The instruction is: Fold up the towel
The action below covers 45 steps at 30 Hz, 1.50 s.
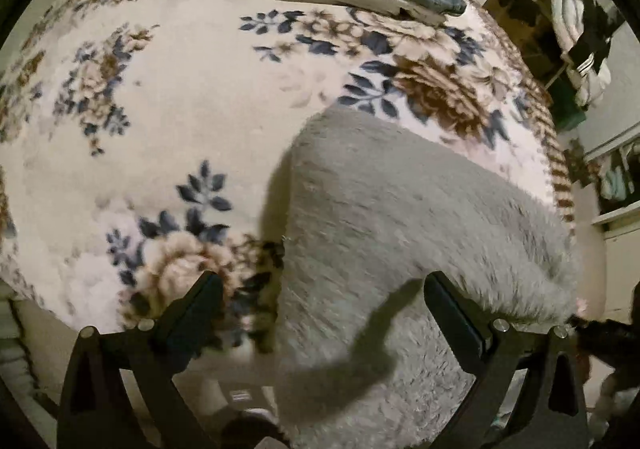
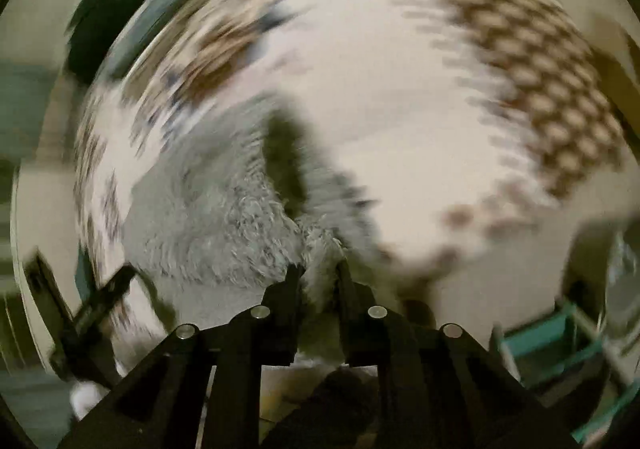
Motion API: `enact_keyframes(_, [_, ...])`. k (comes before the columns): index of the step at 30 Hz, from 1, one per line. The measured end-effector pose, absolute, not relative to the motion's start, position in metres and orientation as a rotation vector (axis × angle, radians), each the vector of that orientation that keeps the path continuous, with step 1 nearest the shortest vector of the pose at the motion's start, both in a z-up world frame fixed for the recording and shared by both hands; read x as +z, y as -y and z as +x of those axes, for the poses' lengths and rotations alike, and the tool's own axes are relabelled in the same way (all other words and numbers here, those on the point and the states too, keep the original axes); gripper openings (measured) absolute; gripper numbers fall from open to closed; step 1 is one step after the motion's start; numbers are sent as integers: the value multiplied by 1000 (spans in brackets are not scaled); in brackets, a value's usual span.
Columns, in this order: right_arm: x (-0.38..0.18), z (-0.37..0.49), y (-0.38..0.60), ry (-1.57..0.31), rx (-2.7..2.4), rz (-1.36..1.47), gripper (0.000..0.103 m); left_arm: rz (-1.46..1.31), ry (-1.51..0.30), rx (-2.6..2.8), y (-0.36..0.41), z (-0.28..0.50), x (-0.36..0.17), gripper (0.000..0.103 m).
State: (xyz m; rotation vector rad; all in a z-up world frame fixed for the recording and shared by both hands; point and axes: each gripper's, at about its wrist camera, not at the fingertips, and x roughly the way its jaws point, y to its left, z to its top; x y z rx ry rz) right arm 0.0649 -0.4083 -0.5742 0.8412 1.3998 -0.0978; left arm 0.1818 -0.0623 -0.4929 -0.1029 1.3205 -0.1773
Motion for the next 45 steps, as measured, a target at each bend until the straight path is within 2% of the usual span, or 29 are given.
enact_keyframes(1, [-582, 59, 425, -1432, -159, 851, 12, -114, -1326, -184, 64, 182, -494, 103])
enact_keyframes(4, [-613, 53, 455, -1550, -207, 915, 12, -124, -1336, -197, 69, 184, -496, 103])
enact_keyframes(6, [-606, 54, 467, -1504, -179, 980, 14, -111, -1332, -206, 72, 184, -494, 103])
enact_keyframes(7, [-597, 59, 467, -1466, -140, 974, 30, -100, -1332, -210, 73, 184, -494, 103])
enact_keyframes(8, [-588, 66, 465, -1426, -99, 967, 61, -87, -1332, -210, 75, 184, -494, 103])
enact_keyframes(10, [-569, 86, 454, -1319, 27, 997, 84, -72, -1332, -215, 77, 184, -493, 103])
enact_keyframes(13, [-570, 128, 425, -1327, 158, 980, 85, -48, -1328, -217, 80, 185, -490, 103])
enact_keyframes(15, [-591, 158, 402, -1412, 160, 935, 82, -25, -1321, -227, 83, 186, -486, 103])
enact_keyframes(16, [-597, 167, 395, -1428, 163, 927, 40, -12, -1319, -231, 84, 186, -484, 103])
enact_keyframes(17, [-599, 175, 391, -1440, 157, 888, 13, 0, -1317, -242, 86, 186, -482, 103])
enact_keyframes(19, [-588, 187, 392, -1383, 105, 778, 13, 12, -1314, -254, 86, 186, -480, 103])
enact_keyframes(22, [-596, 200, 415, -1366, 26, 810, 14, 28, -1323, -263, 87, 187, -486, 103])
enact_keyframes(24, [-607, 201, 424, -1426, 31, 843, 25, 15, -1341, -259, 86, 187, -493, 103])
enact_keyframes(26, [-600, 187, 434, -1434, 46, 881, 51, -18, -1345, -261, 84, 186, -495, 103])
enact_keyframes(29, [-575, 152, 442, -1358, 98, 919, 63, -38, -1350, -261, 84, 183, -498, 103])
enact_keyframes(31, [-570, 124, 438, -1369, 119, 923, 68, -42, -1362, -259, 85, 181, -502, 103])
enact_keyframes(37, [-610, 80, 404, -1494, 201, 973, 68, -1, -1378, -268, 93, 173, -508, 103])
enact_keyframes(39, [-621, 80, 389, -1473, 236, 970, 62, 24, -1382, -272, 95, 169, -509, 103])
enact_keyframes(40, [-626, 80, 381, -1464, 221, 950, 28, 31, -1386, -271, 96, 168, -510, 103])
enact_keyframes(41, [-632, 78, 376, -1488, 190, 945, 11, 40, -1392, -271, 96, 166, -511, 103])
enact_keyframes(45, [-610, 59, 378, -1472, 107, 920, 9, 32, -1395, -276, 95, 158, -507, 103])
